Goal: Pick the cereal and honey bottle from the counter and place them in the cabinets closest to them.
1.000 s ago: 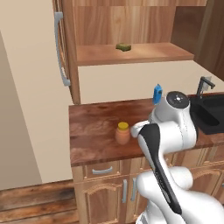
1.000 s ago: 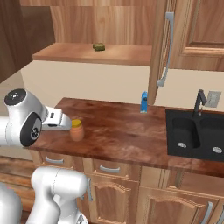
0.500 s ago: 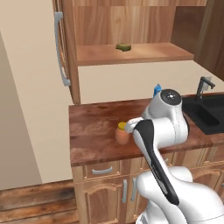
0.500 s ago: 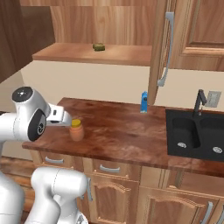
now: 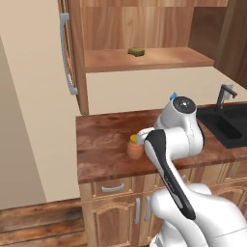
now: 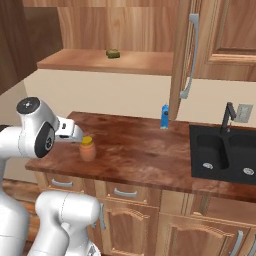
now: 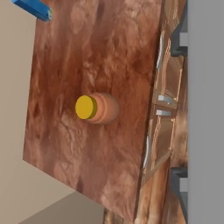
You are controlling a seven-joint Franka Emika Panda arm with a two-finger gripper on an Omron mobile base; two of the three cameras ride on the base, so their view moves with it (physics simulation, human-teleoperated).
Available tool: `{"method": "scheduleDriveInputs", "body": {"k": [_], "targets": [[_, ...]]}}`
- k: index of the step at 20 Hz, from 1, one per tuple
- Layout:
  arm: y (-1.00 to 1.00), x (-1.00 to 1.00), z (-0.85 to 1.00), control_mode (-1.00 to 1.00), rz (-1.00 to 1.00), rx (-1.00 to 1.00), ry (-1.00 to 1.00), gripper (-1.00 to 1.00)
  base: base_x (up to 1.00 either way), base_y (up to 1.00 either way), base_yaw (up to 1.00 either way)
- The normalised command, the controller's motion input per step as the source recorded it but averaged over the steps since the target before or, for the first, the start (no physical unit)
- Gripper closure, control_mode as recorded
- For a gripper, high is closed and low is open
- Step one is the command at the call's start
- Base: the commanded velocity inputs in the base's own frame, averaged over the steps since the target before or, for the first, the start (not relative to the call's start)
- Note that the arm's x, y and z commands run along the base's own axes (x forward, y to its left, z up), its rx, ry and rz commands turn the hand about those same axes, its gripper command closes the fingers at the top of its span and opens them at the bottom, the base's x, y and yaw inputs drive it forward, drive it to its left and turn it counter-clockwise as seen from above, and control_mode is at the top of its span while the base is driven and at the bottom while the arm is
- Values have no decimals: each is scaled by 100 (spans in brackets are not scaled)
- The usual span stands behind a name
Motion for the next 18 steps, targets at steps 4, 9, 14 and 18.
{"method": "scheduleDriveInputs", "body": {"k": [4,9,14,18], "targets": [[0,9,-16,-100,0,0,0,-100,0,0,0],[0,21,-23,-100,0,0,0,-100,0,0,0],[0,28,-19,-100,0,0,0,-100,0,0,0],[0,31,-17,-100,0,0,0,-100,0,0,0]]}}
